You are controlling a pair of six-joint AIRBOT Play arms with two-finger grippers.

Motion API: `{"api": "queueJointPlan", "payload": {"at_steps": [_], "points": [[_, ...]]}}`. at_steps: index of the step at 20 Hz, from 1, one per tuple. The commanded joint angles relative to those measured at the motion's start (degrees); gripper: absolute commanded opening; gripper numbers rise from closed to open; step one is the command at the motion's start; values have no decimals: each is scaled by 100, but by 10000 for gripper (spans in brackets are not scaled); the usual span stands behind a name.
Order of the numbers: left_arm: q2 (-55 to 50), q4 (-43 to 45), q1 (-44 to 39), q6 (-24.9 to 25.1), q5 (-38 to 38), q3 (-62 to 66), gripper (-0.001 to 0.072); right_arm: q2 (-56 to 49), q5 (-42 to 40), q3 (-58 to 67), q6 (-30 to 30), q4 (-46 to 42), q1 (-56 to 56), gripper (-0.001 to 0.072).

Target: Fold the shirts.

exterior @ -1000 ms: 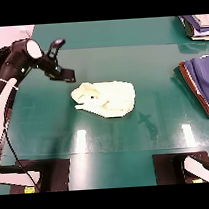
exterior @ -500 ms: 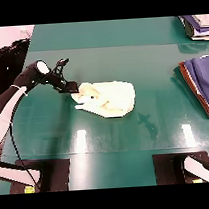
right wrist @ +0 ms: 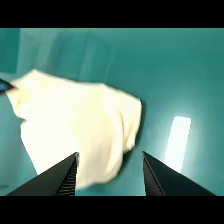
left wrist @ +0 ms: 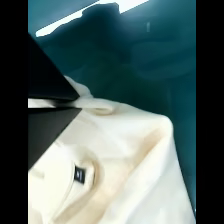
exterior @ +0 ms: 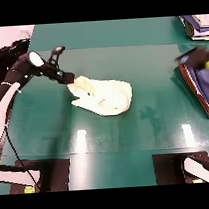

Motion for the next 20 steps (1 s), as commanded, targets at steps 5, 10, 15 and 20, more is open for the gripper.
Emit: {"api": "queueJointPlan", "payload": {"at_steps": [5, 10, 15, 20], "points": [[188, 111, 4, 4, -286, 496, 29, -1646, -1342, -1648, -116, 568, 1683, 431], [188, 118, 4, 4, -433, 496, 29, -2688, -1556, -844, -131, 787, 2594, 431], [188, 118, 4, 7, -511, 496, 28, -3067, -1620, -264, -26, 789, 2865, 361], [269, 125, 4, -39, -544, 503, 28, -3032, -1720, 81, -55, 721, 2881, 17]]}}
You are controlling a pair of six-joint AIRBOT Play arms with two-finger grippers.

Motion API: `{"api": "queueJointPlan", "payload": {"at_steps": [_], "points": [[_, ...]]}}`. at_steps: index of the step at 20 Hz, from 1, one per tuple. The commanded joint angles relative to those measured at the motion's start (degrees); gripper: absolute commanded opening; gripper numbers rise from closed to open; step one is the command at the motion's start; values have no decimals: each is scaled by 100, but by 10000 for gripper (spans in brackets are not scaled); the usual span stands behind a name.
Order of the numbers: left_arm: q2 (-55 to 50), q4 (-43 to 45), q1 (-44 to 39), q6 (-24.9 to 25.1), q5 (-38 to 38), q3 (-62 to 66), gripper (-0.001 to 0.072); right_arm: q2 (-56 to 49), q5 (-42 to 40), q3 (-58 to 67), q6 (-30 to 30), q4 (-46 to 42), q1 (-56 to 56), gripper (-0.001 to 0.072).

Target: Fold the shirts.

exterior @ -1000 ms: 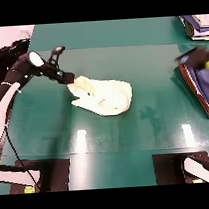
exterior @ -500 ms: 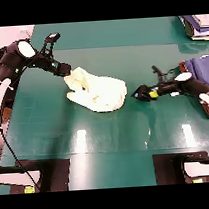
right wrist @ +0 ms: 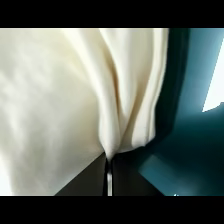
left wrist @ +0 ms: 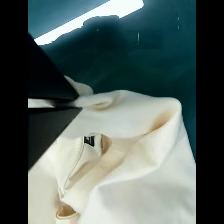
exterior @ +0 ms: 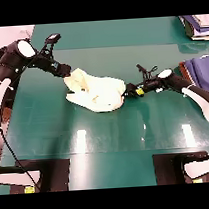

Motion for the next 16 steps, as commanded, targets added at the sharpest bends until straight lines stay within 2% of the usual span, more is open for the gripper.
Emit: {"api": "queueJointPlan", "payload": {"at_steps": [1, 3, 6, 13, 16], "points": [[199, 63, 4, -39, 9, 37, 28, 74, -39, 345, -15, -46, -44, 17], [623, 507, 4, -37, 46, 278, 27, 476, -39, 715, -9, -195, -308, 16], [1456, 918, 4, 90, 46, 1021, 28, 1298, 81, 1679, 151, -992, -739, 15], [2839, -72, 4, 466, 50, 3108, 28, 2846, 535, 3722, 164, -1899, -1069, 15], [3230, -713, 4, 619, 140, 3233, 28, 3239, 909, 4413, 166, -2227, -933, 15]]}}
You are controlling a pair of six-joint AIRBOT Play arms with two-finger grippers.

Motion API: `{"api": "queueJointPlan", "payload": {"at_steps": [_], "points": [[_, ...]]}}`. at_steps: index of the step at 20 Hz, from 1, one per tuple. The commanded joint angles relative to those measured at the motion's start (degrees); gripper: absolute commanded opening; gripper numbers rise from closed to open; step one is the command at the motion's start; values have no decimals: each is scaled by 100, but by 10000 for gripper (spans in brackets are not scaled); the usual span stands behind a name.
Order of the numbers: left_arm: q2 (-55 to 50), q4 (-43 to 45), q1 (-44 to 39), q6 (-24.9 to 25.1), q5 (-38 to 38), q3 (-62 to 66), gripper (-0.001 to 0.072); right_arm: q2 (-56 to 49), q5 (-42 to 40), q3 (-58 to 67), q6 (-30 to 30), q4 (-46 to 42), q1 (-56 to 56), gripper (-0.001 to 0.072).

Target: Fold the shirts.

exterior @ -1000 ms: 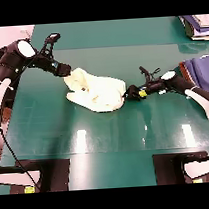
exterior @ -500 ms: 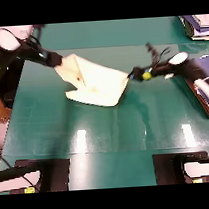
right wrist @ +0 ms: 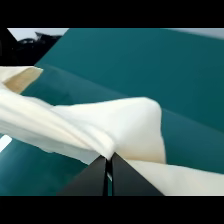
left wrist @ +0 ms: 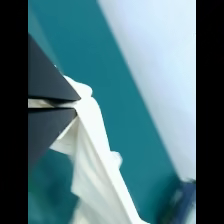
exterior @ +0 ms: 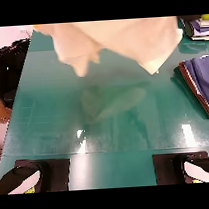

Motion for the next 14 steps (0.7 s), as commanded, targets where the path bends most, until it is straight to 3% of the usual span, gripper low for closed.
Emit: {"api": "queueJointPlan", "payload": {"at_steps": [1, 6, 9, 14], "points": [[496, -813, 4, 170, 74, 332, 28, 503, 459, 872, 20, -533, 118, 15], [935, -942, 4, 160, -107, 372, 28, 796, 1508, 1593, 708, -1685, 439, 15], [953, -850, 4, 151, -782, 302, 27, 922, 1561, 1224, 1005, -1740, 542, 15], [363, 695, 4, -313, -1733, -1335, 28, -181, 2094, 365, 1325, -1731, 546, 15]]}}
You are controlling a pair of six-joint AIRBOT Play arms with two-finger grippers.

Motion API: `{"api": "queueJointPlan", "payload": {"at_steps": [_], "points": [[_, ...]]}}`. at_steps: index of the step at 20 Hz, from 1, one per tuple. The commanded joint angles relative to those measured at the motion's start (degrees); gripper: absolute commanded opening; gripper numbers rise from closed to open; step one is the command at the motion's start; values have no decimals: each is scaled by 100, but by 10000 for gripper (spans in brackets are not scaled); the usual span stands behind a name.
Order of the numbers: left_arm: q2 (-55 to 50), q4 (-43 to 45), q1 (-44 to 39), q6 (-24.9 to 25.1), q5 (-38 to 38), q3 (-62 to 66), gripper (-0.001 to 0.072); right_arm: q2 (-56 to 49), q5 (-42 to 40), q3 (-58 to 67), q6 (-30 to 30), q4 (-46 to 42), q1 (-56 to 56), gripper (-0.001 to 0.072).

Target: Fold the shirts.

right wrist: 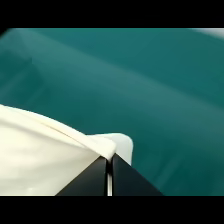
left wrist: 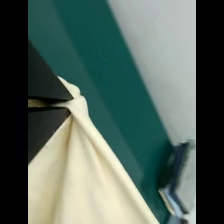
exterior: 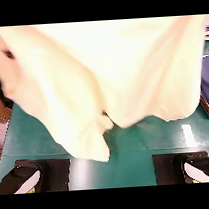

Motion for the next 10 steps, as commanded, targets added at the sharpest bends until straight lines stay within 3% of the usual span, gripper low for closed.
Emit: {"api": "queueJointPlan", "payload": {"at_steps": [1, 4, 10], "points": [[-503, 782, 4, -236, -710, -1226, 28, -866, 372, -599, 223, -85, 24, 15], [-1335, 787, 7, -214, -481, -2369, 28, -1930, 125, -1025, 184, -28, 24, 15], [-3209, 964, 7, -236, 1436, -2918, 29, -3569, -1445, -772, 46, -4, 24, 16]]}}
